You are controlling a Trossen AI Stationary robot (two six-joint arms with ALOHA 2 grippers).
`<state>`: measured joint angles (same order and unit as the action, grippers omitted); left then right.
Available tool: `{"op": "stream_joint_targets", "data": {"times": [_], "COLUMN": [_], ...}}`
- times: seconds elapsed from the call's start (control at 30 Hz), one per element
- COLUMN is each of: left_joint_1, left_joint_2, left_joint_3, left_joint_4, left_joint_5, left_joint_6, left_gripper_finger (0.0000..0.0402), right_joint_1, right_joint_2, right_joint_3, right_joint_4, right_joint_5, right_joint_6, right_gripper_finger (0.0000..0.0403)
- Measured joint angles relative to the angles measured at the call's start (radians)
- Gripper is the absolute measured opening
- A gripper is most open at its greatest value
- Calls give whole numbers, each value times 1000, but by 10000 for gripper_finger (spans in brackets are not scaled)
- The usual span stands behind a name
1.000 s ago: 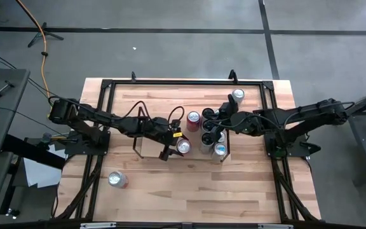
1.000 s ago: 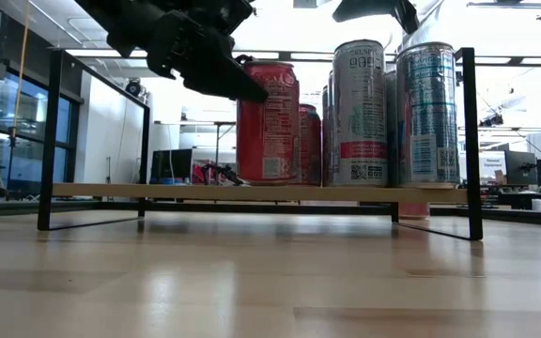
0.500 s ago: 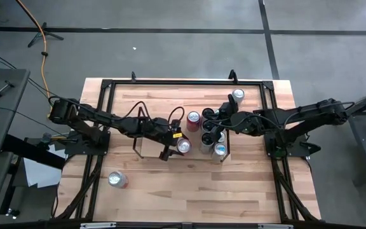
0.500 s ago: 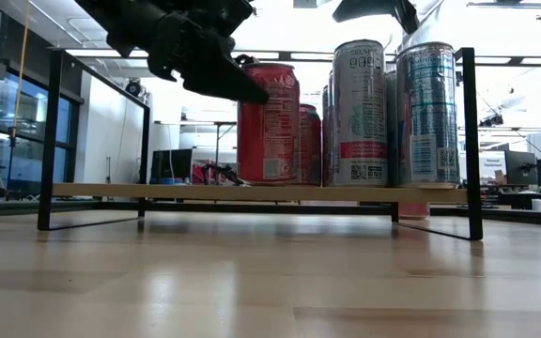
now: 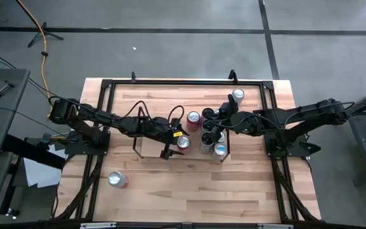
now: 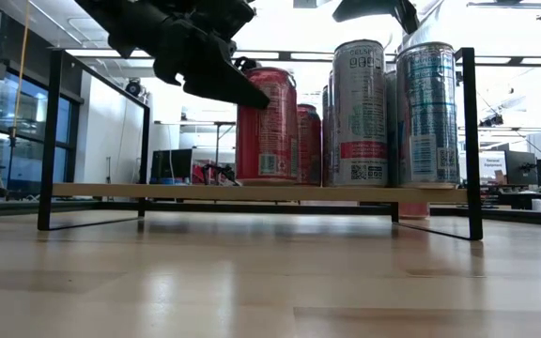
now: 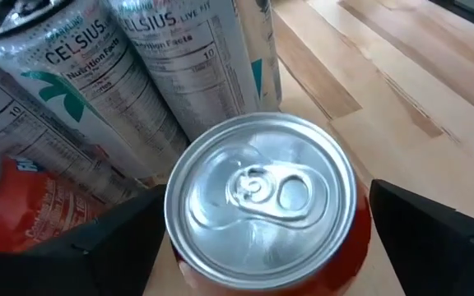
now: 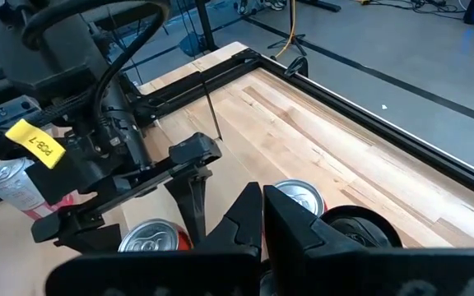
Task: Place canned beverage on shelf
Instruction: Put the orange soda can aligned with the other orange soda can on the shelf
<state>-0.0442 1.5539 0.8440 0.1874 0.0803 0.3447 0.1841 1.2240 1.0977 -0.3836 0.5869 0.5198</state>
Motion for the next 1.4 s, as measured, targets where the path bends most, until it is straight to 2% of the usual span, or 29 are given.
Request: {"op": "stream_joint_targets", "data": {"times": [0.23,0.5,0.6,0.83,1.07,1.17,1.27,1.4], "left_joint_1": [5,11,4,-7,-7,-8,-34,-135], "left_joint_2": [-46,-167,-221,-326,-348,-338,-336,-309], "left_joint_3": [0,0,0,0,0,0,5,99], "left_joint_4": [6,-25,-33,-35,-38,-14,-58,-230], "left_joint_5": [-23,-29,-36,-38,-40,-88,-141,-306], "left_joint_6": [0,-64,-149,-463,-588,-693,-804,-825], "left_gripper_finger": [374,374,374,374,374,374,374,374], "right_joint_1": [0,0,0,0,-7,-8,-8,-8], "right_joint_2": [0,0,0,0,0,0,0,0], "right_joint_3": [0,0,0,0,0,0,0,0], "right_joint_4": [0,0,0,0,0,0,-1,-1], "right_joint_5": [0,0,0,0,2,3,3,2], "right_joint_6": [0,-1,-2,-24,-32,-48,-49,-58], "right_gripper_finger": [0,0,0,0,0,0,0,0]}}
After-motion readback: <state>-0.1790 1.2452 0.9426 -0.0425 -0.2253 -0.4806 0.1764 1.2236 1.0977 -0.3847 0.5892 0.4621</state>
